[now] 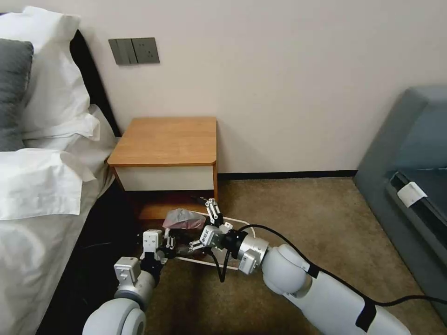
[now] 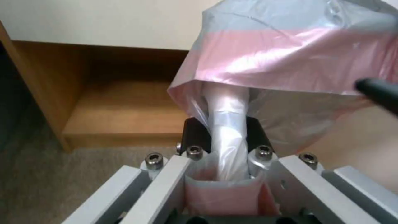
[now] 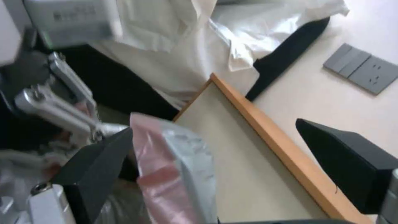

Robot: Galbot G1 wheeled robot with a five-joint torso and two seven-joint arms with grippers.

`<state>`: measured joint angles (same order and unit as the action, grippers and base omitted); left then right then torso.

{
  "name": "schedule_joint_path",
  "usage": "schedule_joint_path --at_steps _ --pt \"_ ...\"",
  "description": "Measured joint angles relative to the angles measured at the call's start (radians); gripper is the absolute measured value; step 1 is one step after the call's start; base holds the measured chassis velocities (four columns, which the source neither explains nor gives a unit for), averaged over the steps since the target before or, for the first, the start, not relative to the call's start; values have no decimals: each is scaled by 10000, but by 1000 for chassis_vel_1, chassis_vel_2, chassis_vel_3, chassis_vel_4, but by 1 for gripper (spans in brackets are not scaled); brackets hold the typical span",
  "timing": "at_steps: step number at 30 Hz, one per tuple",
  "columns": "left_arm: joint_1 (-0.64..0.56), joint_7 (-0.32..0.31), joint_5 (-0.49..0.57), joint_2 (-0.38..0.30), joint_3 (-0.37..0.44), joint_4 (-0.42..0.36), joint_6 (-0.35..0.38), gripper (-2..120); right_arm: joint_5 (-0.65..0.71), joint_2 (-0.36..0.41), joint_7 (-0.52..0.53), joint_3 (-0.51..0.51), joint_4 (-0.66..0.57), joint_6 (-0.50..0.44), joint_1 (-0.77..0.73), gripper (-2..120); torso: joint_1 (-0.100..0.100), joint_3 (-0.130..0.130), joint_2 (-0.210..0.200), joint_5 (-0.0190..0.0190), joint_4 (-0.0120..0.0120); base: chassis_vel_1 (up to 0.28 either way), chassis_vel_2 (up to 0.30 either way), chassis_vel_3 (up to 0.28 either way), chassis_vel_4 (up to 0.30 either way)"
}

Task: Pick up the garbage bag from the table and place it over the trash can.

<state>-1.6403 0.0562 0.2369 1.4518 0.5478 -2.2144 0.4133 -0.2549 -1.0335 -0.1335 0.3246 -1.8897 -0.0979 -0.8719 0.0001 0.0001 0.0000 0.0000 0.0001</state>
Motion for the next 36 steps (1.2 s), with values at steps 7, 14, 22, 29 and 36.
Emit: schedule_joint_path --at_steps 7,14,22,29,36 --pt "73 -15 283 9 33 -82 107 7 76 28 -7 -56 393 -161 55 100 0 0 0 1 -1 0 0 0 0" --pt "-9 -37 359 -40 47 -142 158 7 178 -73 -14 -201 594 -213 193 100 1 0 1 1 -1 0 0 0 0" --pt "-216 -32 174 -50 -114 -157 162 7 728 -176 81 -425 516 32 732 100 0 -1 1 0 0 0 0 0 0" --pt "-508 14 -177 -78 -416 -248 53 7 998 -301 227 -522 956 225 1166 100 0 -1 1 1 -1 0 0 0 0" --pt "-664 32 -371 -93 -571 -404 -51 7 1092 -441 340 -619 1798 253 1598 100 -1 -1 1 0 0 0 0 0 0"
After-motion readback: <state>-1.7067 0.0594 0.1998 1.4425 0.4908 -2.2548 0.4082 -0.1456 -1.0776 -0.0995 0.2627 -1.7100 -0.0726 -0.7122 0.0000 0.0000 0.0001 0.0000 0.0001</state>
